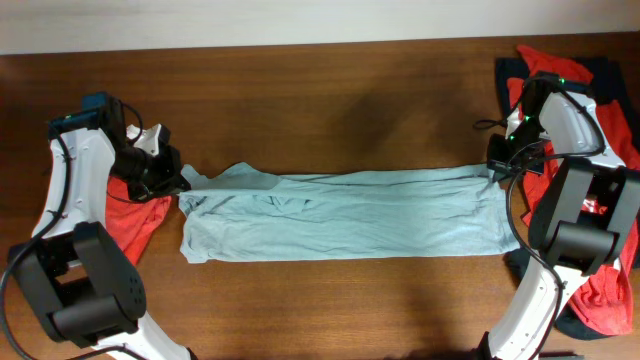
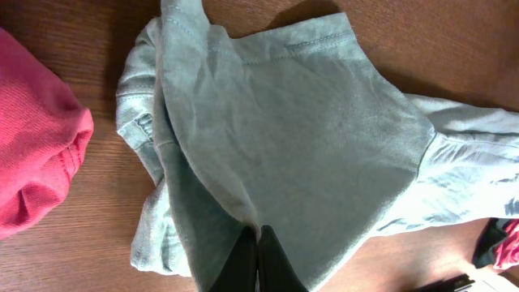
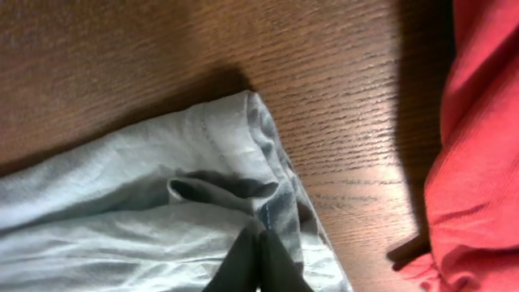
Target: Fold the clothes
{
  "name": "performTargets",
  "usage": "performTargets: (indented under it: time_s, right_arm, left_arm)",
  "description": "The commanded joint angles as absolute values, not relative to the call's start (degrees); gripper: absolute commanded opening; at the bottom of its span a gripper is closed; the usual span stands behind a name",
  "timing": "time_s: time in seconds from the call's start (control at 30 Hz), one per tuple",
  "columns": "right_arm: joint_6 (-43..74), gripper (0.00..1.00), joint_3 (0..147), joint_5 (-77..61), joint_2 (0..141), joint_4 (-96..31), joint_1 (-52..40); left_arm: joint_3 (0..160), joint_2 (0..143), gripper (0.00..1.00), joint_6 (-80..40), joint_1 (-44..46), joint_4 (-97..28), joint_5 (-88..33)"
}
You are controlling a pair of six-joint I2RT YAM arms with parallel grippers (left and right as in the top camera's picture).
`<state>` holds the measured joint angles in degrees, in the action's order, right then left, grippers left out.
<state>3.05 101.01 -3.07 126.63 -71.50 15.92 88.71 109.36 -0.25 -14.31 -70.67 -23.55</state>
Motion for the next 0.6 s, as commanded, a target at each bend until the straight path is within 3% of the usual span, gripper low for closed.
performTargets:
  time_s: [0.0,0.33,0.57]
  right_arm:
    - [3.4,0.04,100.5,-3.5,127.2,-71.6,15.8]
    - [3.2,0.04,100.5,0.8,127.1,-83.2,16.3]
    - [3.3,0.04,100.5,5.9,127.1,-84.6,18.4]
  left_arm:
    - [88.6,107.7,0.01,-0.4,-14.3,-70.5,-22.9]
    - [88.6,107.7,0.01,-0.4,-14.3,-74.9,-19.4]
    - [88.6,107.7,0.01,-0.7,-14.3,-78.9,-14.2]
